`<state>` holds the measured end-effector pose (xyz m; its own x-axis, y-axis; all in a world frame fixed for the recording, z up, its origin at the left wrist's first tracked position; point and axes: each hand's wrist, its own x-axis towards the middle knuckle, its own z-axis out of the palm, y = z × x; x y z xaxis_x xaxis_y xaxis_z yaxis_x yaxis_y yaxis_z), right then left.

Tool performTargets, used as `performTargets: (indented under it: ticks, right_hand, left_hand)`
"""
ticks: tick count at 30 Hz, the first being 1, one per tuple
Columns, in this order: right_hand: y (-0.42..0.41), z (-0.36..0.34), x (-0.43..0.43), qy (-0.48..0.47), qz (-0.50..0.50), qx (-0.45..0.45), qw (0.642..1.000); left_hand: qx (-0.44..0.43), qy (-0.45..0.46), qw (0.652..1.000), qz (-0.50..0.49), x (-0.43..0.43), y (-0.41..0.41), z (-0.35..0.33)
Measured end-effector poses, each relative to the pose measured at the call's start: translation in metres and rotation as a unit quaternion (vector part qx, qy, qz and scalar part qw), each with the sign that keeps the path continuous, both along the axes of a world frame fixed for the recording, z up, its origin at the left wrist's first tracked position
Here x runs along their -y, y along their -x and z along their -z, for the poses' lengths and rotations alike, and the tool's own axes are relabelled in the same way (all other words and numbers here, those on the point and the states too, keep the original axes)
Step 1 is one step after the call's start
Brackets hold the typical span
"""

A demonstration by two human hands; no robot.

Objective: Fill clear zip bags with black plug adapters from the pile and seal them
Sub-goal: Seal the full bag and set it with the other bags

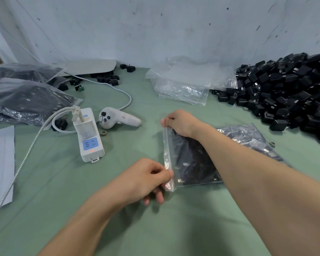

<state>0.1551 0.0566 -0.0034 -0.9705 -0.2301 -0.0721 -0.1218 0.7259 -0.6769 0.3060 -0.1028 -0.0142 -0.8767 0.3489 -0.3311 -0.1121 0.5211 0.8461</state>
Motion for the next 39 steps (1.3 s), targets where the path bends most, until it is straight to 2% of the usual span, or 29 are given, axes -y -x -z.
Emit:
performTargets:
  ticks: [3, 7, 12, 18, 27, 29, 30, 32, 34, 37, 39]
  right_hand:
    - [0.0, 0.0, 0.0, -0.009, -0.001, -0.003, 1.0]
    - [0.0, 0.0, 0.0, -0.014, -0.001, -0.008, 1.0]
    - [0.0, 0.0, 0.0, -0.019, -0.005, -0.007, 1.0]
    - [0.001, 0.002, 0.0, -0.019, 0.001, -0.009, 1.0]
    - [-0.002, 0.002, 0.002, -0.018, 0.009, -0.014, 1.0]
    - [-0.008, -0.003, 0.006, -0.013, 0.032, -0.061, 0.998]
    - [-0.014, -0.006, 0.008, -0.013, 0.058, -0.125, 0.99]
    - [-0.041, -0.014, 0.012, 0.018, 0.092, -0.296, 0.951]
    - [-0.08, -0.015, 0.012, 0.041, 0.062, -0.415, 0.907]
    - [-0.145, 0.006, 0.001, -0.021, -0.001, -0.451, 0.892]
    - [-0.176, 0.024, -0.01, -0.073, -0.034, -0.446, 0.892]
  left_hand:
    - [-0.017, -0.017, 1.0, -0.01, -0.004, -0.004, -0.002]
    - [0.012, -0.036, 0.999, -0.025, -0.003, -0.008, -0.002]
    - [0.002, -0.008, 1.0, -0.003, -0.002, -0.013, 0.0]
    - [0.012, -0.031, 0.999, 0.009, 0.001, -0.016, 0.0]
    - [-0.008, -0.014, 1.0, 0.025, 0.003, -0.019, 0.005]
    - [-0.007, -0.014, 1.0, 0.025, 0.003, -0.017, 0.006]
    - [-0.011, -0.012, 1.0, 0.025, 0.003, -0.017, 0.006]
    - [-0.023, -0.005, 0.999, 0.022, 0.001, -0.016, 0.006]
    - [-0.045, -0.001, 0.999, 0.001, 0.0, -0.014, 0.006]
    - [-0.075, -0.004, 0.997, -0.03, -0.004, -0.01, 0.006]
    - [-0.055, -0.017, 0.998, -0.04, -0.007, -0.01, 0.005]
